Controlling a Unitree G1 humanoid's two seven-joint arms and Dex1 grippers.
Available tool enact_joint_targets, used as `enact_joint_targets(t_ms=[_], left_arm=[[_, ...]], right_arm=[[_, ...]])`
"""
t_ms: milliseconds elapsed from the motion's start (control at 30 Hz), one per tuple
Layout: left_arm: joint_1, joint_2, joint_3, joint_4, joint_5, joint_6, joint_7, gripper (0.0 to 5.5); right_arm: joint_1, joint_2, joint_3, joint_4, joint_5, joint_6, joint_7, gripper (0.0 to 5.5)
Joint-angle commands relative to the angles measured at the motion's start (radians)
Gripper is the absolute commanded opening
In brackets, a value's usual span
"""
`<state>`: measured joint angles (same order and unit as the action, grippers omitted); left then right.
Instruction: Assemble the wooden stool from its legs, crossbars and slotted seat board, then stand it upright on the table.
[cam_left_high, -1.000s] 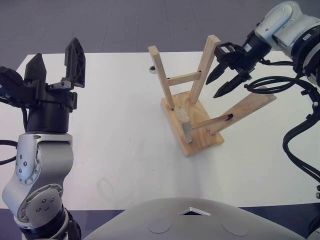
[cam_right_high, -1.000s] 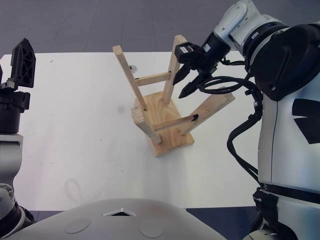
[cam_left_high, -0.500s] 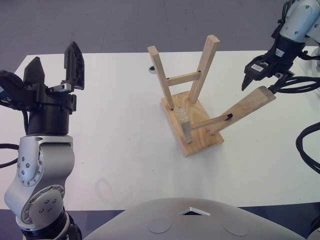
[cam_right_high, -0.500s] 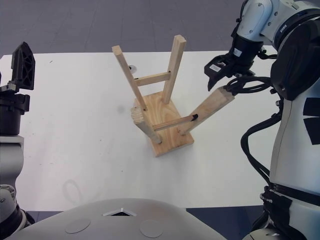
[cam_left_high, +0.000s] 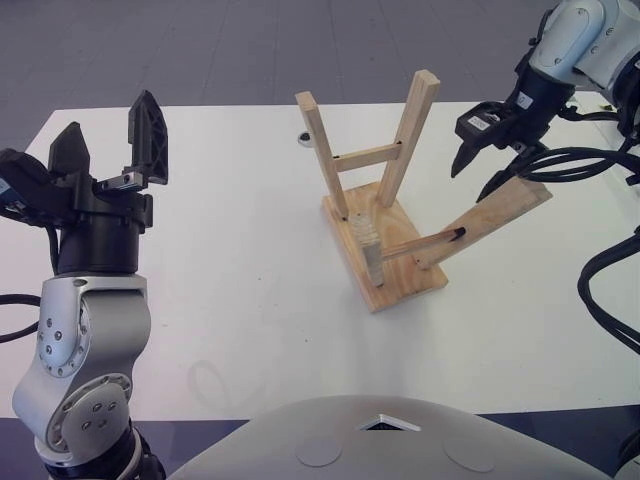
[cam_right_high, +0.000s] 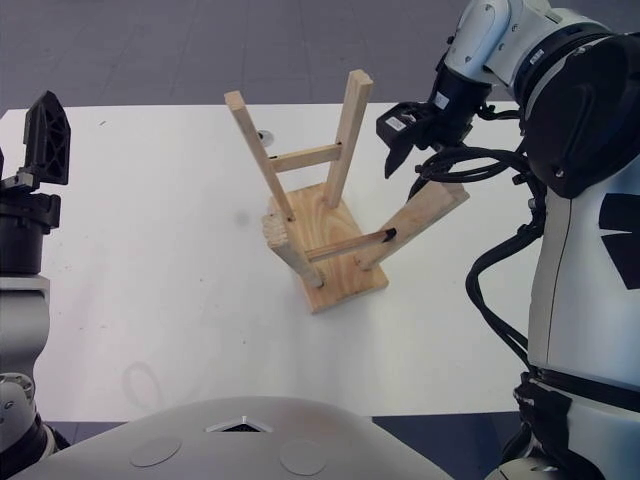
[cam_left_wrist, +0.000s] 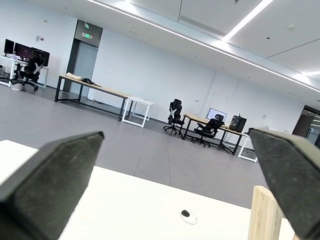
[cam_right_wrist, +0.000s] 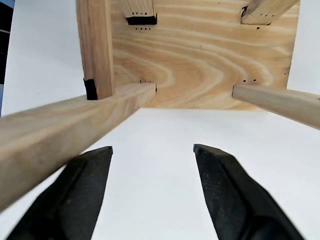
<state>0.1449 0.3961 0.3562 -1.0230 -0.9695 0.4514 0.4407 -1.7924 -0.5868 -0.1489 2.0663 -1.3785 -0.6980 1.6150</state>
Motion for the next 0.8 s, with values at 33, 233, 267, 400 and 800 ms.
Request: enact_joint_targets(t_ms=[33,233,267,400,800], left_arm=[[0.007,0.0,-0.002,-0.008,0.013,-0.005,-0.003,5.33],[0.012,-0.012,-0.013,-0.016,0.029,-0.01,0.008,5.33],[0.013,-0.015,-0.014,-0.017,0.031,-0.011,0.008,5.33],[0.011,-0.023,-0.02,-0.016,0.041,-0.01,0.008,5.33],[-0.036,-0.005,-0.035,0.025,0.031,0.005,-0.015,5.33]], right_arm=[[-0.021,-0.029,0.123,0.028,-0.033,-0.105,-0.001,3.05],[-0.013,-0.016,-0.012,0.028,-0.012,0.152,-0.001,3.05],[-0.017,-0.007,-0.067,0.028,0.001,0.237,-0.001,3.05],[-0.012,0.001,-0.164,0.028,-0.026,0.355,-0.001,3.05],[-0.047,0.055,-0.564,0.028,0.128,0.702,-0.001,3.05]])
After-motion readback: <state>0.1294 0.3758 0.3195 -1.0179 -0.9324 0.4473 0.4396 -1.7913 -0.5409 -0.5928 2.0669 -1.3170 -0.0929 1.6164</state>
